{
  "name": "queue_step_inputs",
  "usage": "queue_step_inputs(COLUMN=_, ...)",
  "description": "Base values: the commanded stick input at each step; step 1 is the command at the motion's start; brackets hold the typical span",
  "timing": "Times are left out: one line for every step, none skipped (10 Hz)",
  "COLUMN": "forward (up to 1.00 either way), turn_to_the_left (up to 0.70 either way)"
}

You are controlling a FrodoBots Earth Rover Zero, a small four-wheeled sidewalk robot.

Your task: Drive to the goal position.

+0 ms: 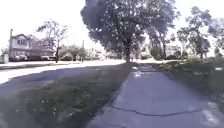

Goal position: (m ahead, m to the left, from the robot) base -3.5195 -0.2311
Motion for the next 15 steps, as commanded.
queue_step_inputs(forward=-0.53, turn_to_the_left=0.06)
queue_step_inputs(forward=-0.05, turn_to_the_left=0.00)
queue_step_inputs(forward=-0.05, turn_to_the_left=0.00)
queue_step_inputs(forward=-0.05, turn_to_the_left=0.00)
queue_step_inputs(forward=-0.04, turn_to_the_left=0.00)
queue_step_inputs(forward=-0.04, turn_to_the_left=-0.03)
queue_step_inputs(forward=-0.04, turn_to_the_left=-0.18)
queue_step_inputs(forward=-0.04, turn_to_the_left=-0.70)
queue_step_inputs(forward=-0.04, turn_to_the_left=-0.70)
queue_step_inputs(forward=-0.04, turn_to_the_left=-0.70)
queue_step_inputs(forward=-0.04, turn_to_the_left=-0.70)
queue_step_inputs(forward=-0.04, turn_to_the_left=-0.70)
queue_step_inputs(forward=-0.04, turn_to_the_left=-0.70)
queue_step_inputs(forward=-0.04, turn_to_the_left=-0.70)
queue_step_inputs(forward=-0.04, turn_to_the_left=-0.70)
